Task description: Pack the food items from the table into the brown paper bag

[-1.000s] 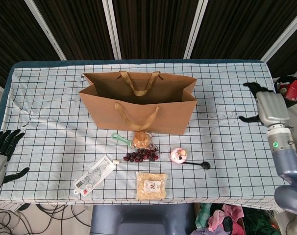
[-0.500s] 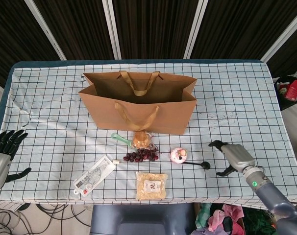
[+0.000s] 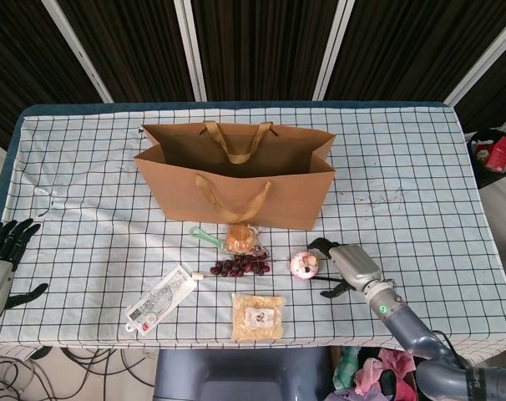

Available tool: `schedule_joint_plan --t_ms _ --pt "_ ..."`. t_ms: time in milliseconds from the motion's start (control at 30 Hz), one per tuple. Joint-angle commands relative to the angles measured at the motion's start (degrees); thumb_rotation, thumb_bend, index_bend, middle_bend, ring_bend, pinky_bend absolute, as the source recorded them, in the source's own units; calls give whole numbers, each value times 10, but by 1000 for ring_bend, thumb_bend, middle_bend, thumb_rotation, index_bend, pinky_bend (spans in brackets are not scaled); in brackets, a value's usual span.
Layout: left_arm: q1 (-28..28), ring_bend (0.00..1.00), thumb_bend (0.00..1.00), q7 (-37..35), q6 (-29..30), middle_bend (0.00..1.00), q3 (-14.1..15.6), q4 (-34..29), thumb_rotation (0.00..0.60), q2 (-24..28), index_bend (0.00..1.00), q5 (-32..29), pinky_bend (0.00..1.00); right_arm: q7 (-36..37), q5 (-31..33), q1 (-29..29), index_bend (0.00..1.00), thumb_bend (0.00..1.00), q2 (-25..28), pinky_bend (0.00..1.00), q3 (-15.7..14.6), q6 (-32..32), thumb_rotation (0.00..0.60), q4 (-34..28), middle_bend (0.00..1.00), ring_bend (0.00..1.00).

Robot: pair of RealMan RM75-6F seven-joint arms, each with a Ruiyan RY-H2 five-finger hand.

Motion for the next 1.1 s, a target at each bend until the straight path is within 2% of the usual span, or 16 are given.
schedule_joint_plan --t_ms 33,300,700,900,1100 --pt "-1 0 90 5 -4 58 1 -2 600 -1 93 -1 2 -16 18 19 179 51 -25 310 8 3 600 17 115 216" --pt "1 0 90 15 -6 57 -2 -9 600 1 93 -13 2 -63 70 49 179 50 -70 310 5 14 600 43 120 215" --pt "5 0 89 33 2 56 -7 -9 600 -4 93 -17 2 -97 89 66 181 60 -120 318 -15 34 600 85 165 235" --pt "5 0 90 31 2 56 -7 -10 600 -3 93 -17 2 -121 95 70 213 111 -147 330 -24 52 600 112 196 269" --pt "5 0 90 28 1 56 -8 -9 600 -2 94 -20 2 -124 106 69 296 214 -154 368 -22 62 600 121 308 368"
